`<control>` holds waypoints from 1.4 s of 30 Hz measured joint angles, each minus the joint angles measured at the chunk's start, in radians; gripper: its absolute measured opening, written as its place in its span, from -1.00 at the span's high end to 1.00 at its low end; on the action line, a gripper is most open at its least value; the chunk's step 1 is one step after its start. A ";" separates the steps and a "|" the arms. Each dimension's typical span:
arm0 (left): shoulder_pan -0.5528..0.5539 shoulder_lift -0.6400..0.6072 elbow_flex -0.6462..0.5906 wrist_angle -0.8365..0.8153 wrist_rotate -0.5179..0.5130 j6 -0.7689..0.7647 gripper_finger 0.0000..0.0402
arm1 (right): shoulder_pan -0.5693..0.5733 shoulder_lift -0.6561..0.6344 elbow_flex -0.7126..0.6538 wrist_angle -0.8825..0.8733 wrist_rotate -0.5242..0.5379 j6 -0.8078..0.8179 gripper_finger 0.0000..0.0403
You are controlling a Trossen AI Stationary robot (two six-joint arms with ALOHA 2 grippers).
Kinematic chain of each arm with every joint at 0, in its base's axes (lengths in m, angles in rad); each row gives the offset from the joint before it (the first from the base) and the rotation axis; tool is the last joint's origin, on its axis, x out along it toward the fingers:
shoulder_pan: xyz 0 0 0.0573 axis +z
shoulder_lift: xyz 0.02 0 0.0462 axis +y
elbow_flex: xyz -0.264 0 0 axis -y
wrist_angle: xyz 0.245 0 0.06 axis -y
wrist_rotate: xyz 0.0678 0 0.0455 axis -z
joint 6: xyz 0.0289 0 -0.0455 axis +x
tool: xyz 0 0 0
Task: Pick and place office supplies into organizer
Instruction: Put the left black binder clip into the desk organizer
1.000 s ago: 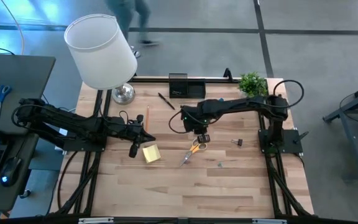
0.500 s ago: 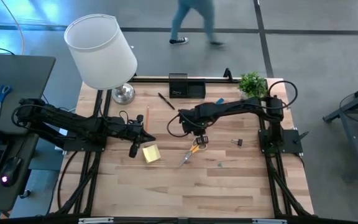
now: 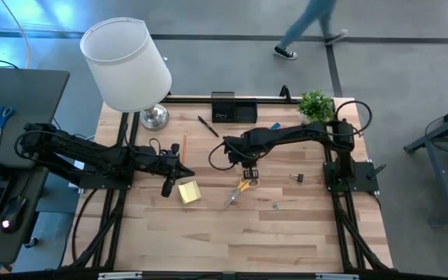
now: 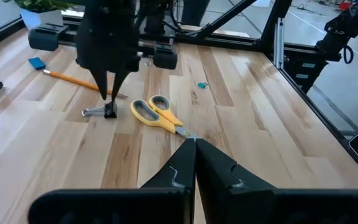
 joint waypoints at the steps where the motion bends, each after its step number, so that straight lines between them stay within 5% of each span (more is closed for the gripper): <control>1: 0.000 0.000 0.000 0.000 0.000 0.000 1.00 | -0.003 0.001 0.000 -0.001 -0.001 0.036 0.77; 7: 0.000 0.000 0.000 0.002 0.001 0.000 1.00 | -0.027 0.007 -0.001 0.021 -0.012 0.264 0.57; 20: 0.000 0.000 0.000 0.065 0.092 0.006 1.00 | -0.037 0.007 -0.001 0.025 -0.018 0.636 -0.27; 30: 0.000 0.000 0.000 0.080 0.154 0.130 1.00 | -0.059 0.013 -0.001 0.025 -0.082 0.928 -0.23; 42: 0.000 0.000 0.000 0.083 0.170 0.177 1.00 | -0.014 0.066 -0.001 0.023 -0.077 1.003 -0.21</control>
